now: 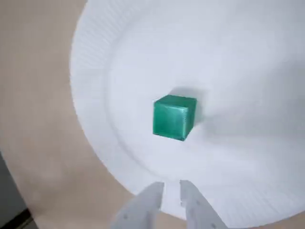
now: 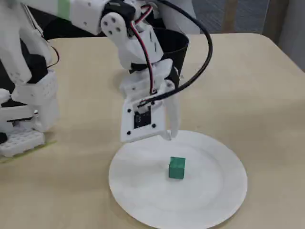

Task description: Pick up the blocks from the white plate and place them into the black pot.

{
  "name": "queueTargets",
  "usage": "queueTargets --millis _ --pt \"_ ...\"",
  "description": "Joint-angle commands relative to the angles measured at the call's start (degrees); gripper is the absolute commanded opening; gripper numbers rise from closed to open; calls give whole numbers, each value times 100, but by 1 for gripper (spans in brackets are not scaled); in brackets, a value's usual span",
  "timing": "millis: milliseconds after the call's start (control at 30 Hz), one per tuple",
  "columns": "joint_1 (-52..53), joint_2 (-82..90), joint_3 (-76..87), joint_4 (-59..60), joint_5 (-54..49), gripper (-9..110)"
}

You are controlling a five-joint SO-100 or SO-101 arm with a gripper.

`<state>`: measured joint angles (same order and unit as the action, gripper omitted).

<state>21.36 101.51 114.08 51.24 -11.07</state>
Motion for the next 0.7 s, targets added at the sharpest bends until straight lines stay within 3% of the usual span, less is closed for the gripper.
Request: queueTargets --millis 0,133,667 --pt "158 -44 -606 475 44 21" --pt "281 -132 -888 870 176 36" --pt "589 -1749 -2329 1696 -413 50"
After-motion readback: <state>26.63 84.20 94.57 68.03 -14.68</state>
